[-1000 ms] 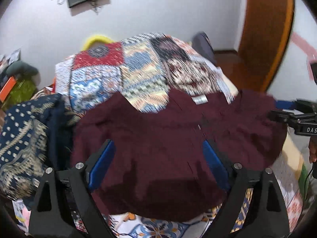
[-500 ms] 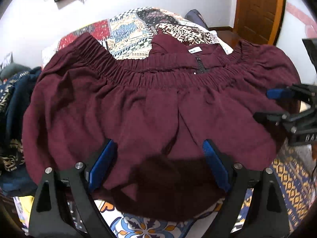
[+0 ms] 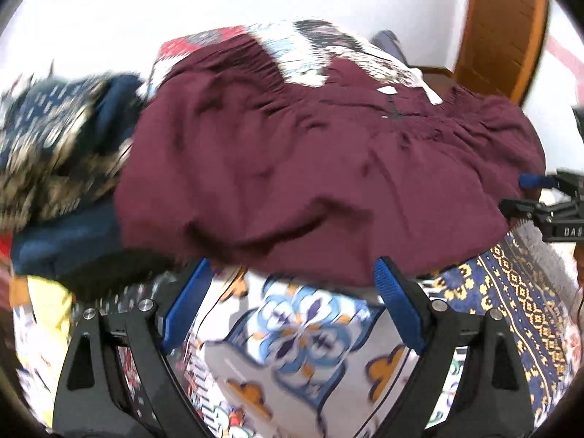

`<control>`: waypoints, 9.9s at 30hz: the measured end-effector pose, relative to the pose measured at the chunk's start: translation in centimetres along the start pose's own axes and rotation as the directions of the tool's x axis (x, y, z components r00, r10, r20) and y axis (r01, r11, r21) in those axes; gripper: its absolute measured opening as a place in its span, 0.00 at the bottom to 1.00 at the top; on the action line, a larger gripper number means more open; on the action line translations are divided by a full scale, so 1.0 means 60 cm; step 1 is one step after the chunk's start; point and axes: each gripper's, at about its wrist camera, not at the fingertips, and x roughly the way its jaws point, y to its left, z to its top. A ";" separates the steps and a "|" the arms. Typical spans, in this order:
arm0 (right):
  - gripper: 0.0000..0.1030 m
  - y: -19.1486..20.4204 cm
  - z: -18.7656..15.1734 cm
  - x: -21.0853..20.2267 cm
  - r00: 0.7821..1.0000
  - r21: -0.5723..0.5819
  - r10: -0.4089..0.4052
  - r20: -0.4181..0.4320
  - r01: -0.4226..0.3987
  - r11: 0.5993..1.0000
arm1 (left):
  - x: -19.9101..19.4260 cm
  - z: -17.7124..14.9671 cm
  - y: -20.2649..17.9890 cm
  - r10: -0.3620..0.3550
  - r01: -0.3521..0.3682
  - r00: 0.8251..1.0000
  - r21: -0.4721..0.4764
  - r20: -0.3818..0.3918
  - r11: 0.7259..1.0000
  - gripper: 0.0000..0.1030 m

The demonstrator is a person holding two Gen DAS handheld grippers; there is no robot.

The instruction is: Fold large clothes

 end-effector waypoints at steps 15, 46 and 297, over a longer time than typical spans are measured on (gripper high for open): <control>0.80 0.012 0.021 -0.054 0.995 0.057 0.027 0.099 -0.033 0.998 | 0.004 -0.022 0.134 -0.258 0.272 0.961 -0.466 0.096 0.842 0.88; 0.80 -0.001 0.031 -0.058 0.997 0.145 0.040 0.071 -0.049 0.988 | -0.047 0.155 0.051 -0.177 0.311 0.927 -0.415 0.330 0.855 0.27; 0.66 0.441 0.081 -0.517 0.570 -0.357 0.410 0.712 -0.210 0.910 | -0.678 -0.042 0.134 0.313 -0.163 0.637 -0.273 0.705 0.948 0.84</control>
